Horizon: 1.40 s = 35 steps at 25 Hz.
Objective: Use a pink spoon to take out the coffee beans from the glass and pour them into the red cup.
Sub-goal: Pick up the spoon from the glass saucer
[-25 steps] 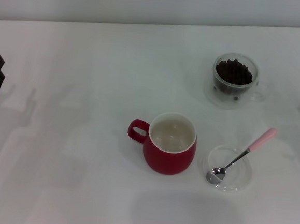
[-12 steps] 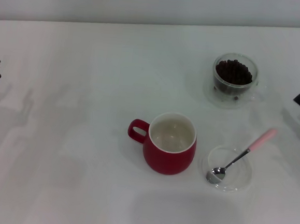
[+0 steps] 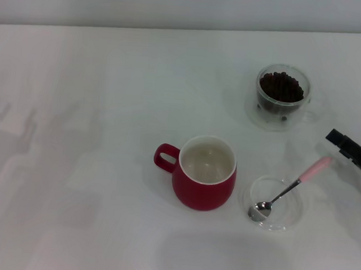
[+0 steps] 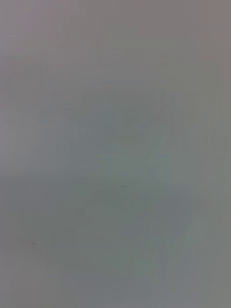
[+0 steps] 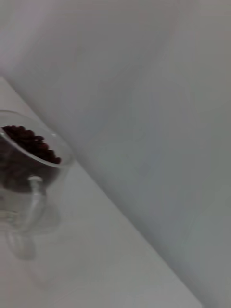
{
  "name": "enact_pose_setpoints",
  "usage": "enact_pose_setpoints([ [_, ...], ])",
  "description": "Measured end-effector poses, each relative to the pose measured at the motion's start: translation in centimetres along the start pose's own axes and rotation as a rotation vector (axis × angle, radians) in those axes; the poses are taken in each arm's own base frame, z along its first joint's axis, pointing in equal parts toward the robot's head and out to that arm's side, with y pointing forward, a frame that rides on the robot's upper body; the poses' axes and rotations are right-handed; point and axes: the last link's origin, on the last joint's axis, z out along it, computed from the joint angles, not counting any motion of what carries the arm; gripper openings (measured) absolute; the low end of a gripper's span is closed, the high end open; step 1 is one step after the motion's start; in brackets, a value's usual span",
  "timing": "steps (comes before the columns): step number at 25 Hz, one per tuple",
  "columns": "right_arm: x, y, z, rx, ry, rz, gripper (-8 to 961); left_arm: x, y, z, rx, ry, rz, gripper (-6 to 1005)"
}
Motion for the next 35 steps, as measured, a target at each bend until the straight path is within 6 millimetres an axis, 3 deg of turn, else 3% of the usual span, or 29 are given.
enact_pose_setpoints([
  [22,1.9,1.5,-0.3,-0.105,0.087,0.001,866,-0.4,0.1,0.0,0.008,-0.024,-0.005,494],
  [35,2.1,0.9,-0.5,-0.067,0.098,-0.007,819,-0.5,0.3,0.1,0.003,-0.024,-0.012,495],
])
